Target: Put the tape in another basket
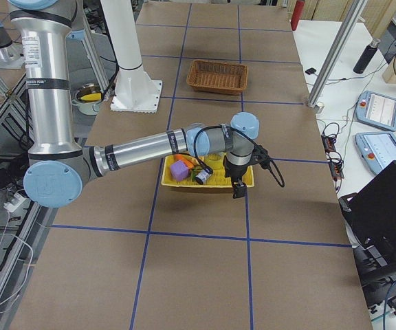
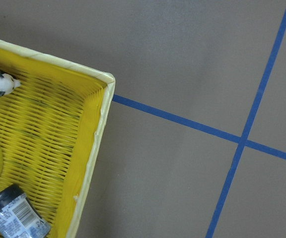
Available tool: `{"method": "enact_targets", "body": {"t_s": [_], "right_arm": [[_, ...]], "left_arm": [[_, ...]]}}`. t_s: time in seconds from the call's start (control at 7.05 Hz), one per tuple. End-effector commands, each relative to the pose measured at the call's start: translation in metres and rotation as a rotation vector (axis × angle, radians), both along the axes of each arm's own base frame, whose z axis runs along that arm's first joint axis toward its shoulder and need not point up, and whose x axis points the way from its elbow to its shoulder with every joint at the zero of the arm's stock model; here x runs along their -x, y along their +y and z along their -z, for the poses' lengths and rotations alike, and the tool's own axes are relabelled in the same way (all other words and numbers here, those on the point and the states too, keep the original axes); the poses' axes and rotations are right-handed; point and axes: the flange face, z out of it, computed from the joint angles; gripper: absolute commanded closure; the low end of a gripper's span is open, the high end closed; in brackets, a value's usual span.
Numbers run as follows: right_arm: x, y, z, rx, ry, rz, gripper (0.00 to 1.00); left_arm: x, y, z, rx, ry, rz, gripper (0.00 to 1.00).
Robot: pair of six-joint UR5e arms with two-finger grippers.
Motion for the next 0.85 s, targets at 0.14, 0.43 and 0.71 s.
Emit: {"method": "enact_targets", "body": {"t_s": [0.14, 0.43, 0.71], "right_arm": [[0.0003, 0.0002, 0.0008, -0.002, -0.001, 0.001, 0.0], [0.0009, 0.0004, 0.0013, 0.0, -0.009, 0.003, 0.0], [0.0027, 0.0012, 0.0029, 0.009, -0.034, 0.004, 0.0]], "left_arm": [[-0.0003, 0.0001, 0.0, 0.001, 0.004, 0.0, 0.02], [-0.0003, 0.0001, 0.0, 0.001, 0.004, 0.0, 0.02], [-0.0003, 0.0001, 0.0, 0.001, 0.004, 0.0, 0.02]]}}
